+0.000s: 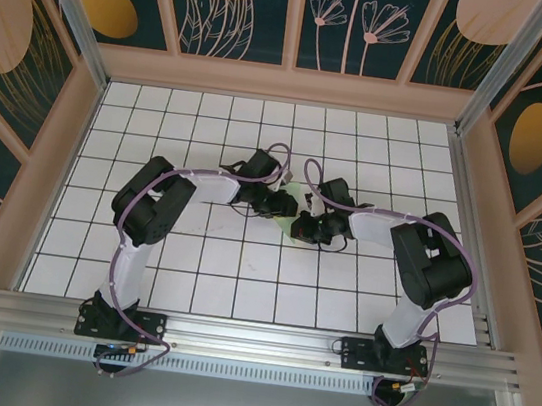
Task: Fold a paper plane with a square sheet of paper (fold left side to right side)
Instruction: Fourth fold the wing at the center of the table.
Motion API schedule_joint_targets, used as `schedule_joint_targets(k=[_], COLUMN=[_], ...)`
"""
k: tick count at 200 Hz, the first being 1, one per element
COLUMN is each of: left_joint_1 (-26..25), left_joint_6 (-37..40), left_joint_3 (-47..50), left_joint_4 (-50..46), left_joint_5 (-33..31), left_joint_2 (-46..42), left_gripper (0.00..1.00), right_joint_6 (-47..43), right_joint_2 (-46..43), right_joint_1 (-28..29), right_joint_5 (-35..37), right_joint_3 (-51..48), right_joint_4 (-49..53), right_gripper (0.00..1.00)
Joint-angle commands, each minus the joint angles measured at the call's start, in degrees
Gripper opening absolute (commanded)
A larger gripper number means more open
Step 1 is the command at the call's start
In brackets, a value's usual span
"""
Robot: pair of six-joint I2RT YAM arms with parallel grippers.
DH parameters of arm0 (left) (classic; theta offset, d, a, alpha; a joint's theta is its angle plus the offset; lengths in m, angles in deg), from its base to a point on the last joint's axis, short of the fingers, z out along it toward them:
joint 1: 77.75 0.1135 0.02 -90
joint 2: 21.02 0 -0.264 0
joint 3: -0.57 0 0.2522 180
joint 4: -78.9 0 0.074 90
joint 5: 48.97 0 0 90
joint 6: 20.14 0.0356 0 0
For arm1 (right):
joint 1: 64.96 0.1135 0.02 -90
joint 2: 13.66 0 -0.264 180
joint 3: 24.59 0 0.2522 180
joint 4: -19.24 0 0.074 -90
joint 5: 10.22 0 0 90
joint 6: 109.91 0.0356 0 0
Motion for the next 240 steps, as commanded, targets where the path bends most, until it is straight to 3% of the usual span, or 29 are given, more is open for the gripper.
schedule_joint_targets(k=[1, 87, 240], left_joint_1=[1.9, 6.8, 14.6], left_joint_6=[4.0, 6.9, 11.4], left_joint_3=[-0.8, -5.9, -25.2], left_joint_4=[-3.4, -5.2, -13.7], left_joint_5=[-10.9, -11.3, -10.9], left_joint_2=[3.1, 5.9, 17.3], left_gripper=[0.33, 0.35, 0.38], right_joint_6=[-1.1, -1.1, -1.2], right_joint_2=[4.2, 4.3, 4.4], right_joint_1=[-0.6, 0.0, 0.8], right_joint_5=[9.0, 10.0, 9.3], right_joint_3=[-3.4, -3.5, -3.7], right_joint_4=[11.1, 12.2, 12.6], right_gripper=[0.00, 0.00, 0.00])
